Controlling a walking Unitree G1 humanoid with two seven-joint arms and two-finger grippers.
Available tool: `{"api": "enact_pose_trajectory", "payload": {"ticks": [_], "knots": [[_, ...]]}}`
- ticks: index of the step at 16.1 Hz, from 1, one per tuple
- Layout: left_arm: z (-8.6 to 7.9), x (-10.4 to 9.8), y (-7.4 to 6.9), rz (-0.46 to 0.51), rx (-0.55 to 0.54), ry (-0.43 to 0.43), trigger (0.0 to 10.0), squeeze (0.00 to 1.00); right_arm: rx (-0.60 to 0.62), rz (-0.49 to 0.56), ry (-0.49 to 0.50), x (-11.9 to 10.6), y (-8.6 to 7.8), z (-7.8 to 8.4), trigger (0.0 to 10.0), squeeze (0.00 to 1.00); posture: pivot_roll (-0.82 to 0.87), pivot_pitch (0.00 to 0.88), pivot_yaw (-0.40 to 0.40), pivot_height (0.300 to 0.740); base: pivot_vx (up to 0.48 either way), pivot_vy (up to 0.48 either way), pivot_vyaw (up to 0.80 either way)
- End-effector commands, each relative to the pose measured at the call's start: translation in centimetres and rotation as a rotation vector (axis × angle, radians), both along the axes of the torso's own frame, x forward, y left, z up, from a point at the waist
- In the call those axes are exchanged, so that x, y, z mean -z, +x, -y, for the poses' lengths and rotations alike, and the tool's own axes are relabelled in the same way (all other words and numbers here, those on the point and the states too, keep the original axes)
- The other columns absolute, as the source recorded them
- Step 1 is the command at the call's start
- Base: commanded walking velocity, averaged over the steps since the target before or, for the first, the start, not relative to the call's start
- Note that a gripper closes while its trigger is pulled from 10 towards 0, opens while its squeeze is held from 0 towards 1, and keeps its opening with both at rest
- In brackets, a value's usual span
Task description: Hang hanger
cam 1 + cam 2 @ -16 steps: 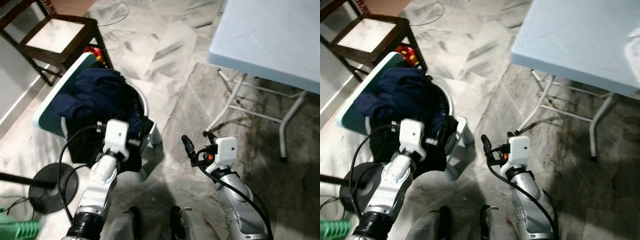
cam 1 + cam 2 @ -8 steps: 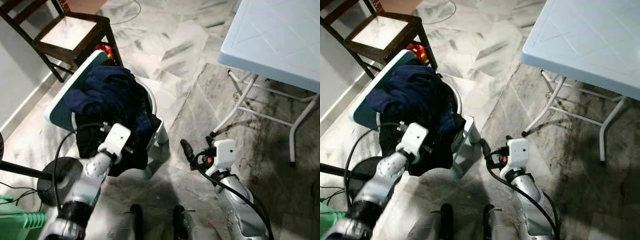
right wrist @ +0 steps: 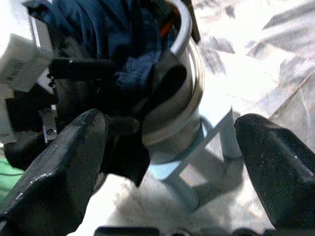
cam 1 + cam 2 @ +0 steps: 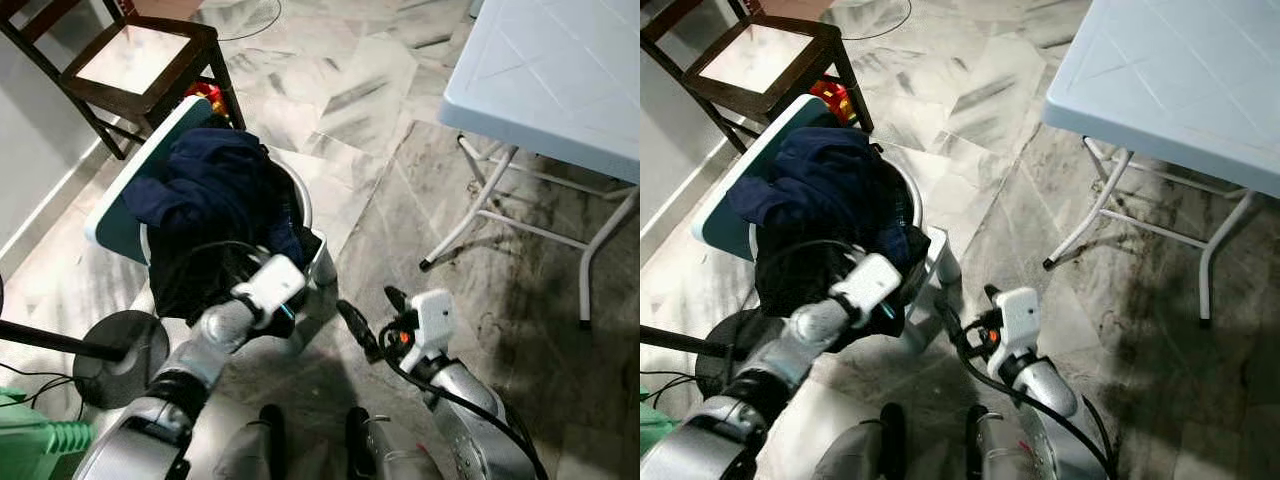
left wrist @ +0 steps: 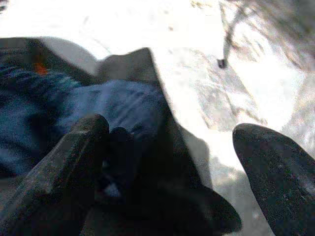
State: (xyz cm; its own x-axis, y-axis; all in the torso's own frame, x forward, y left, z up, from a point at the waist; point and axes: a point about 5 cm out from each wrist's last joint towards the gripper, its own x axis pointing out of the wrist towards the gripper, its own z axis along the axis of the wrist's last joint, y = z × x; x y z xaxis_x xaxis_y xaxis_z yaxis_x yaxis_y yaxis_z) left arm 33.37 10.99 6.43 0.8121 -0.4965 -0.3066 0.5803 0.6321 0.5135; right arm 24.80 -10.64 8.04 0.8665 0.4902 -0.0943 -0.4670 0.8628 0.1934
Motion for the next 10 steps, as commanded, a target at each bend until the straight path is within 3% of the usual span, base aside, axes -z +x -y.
{"api": "enact_pose_trajectory", "payload": {"ticks": [1,4,9,10], "knots": [[-0.6,1.0,-0.4,-0.004,0.016,0.096,10.0,0.00,-0.040,-0.008,0.019,-0.3,-0.7,-0.4,10.0,0.00,-0.06,0.328,0.044,0.740,0.000,0.000,0.00],[-2.3,0.8,0.5,0.006,-0.093,0.130,10.0,0.00,-0.112,-0.033,0.027,-0.2,-1.3,-0.6,10.0,0.00,-0.07,0.320,0.044,0.740,0.000,0.000,0.00],[-4.3,0.1,1.1,0.036,-0.167,0.145,10.0,0.00,-0.119,-0.039,0.022,-0.1,-1.2,-0.7,10.0,0.00,-0.06,0.311,0.035,0.740,0.000,0.000,0.00],[-4.3,0.2,1.1,0.030,-0.167,0.143,2.7,0.00,-0.124,-0.039,0.018,-0.1,-1.2,-0.7,10.0,0.00,-0.06,0.310,0.033,0.740,0.000,0.000,0.00]]}}
